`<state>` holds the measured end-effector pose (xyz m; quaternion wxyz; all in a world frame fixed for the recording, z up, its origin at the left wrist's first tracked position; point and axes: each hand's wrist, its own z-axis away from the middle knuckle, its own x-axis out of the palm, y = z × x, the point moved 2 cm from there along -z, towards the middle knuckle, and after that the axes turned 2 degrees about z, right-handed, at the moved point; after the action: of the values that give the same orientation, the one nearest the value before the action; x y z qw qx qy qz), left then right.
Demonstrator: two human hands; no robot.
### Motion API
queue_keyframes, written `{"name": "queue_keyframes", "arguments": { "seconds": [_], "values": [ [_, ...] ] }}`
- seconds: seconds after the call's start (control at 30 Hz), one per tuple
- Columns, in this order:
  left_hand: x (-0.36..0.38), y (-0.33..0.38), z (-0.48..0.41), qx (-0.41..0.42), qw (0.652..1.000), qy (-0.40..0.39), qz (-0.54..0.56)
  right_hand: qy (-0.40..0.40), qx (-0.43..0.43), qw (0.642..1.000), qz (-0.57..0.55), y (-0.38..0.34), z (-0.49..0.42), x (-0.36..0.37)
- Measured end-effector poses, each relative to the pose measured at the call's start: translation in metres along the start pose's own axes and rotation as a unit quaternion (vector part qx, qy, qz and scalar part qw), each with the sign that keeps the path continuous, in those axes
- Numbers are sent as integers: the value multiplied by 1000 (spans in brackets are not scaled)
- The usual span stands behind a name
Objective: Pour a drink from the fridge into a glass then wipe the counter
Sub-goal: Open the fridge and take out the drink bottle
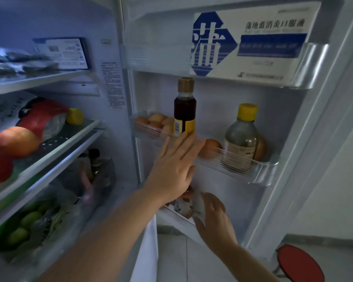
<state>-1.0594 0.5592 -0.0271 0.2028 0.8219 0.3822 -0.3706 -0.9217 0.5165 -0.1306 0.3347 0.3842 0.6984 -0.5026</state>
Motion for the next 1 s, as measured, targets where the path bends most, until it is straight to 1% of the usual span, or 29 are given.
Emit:
{"name": "queue_keyframes", "arguments": {
  "seconds": [0.07,0.17,0.23,0.33,0.37,0.43,0.5,0.7,0.87,1.0],
  "values": [
    [4,-10,8,-19,1000,5,14,-2,37,999,-39,-1,-21,7],
    [11,-31,31,-82,996,14,24,-32,83,992,-91,-2,-50,19],
    [24,-43,53,-106,994,-10,6,-39,105,987,-114,-1,-65,30],
    [55,-53,91,-141,985,-100,13,-37,124,982,-139,1,-80,44],
    [65,-54,101,-157,977,-146,18,-30,119,984,-132,-1,-82,47],
    [86,-56,119,-193,949,-248,1,-19,119,983,-135,0,-85,56],
    [99,-58,128,-200,932,-301,-9,-13,130,980,-147,3,-88,66],
    [117,-60,133,-196,912,-360,-8,8,138,972,-192,1,-87,67],
    [123,-60,140,-211,911,-355,19,9,126,969,-214,-2,-84,72],
    [124,-61,142,-211,913,-348,26,15,130,971,-198,-7,-79,65]
  ]
}}
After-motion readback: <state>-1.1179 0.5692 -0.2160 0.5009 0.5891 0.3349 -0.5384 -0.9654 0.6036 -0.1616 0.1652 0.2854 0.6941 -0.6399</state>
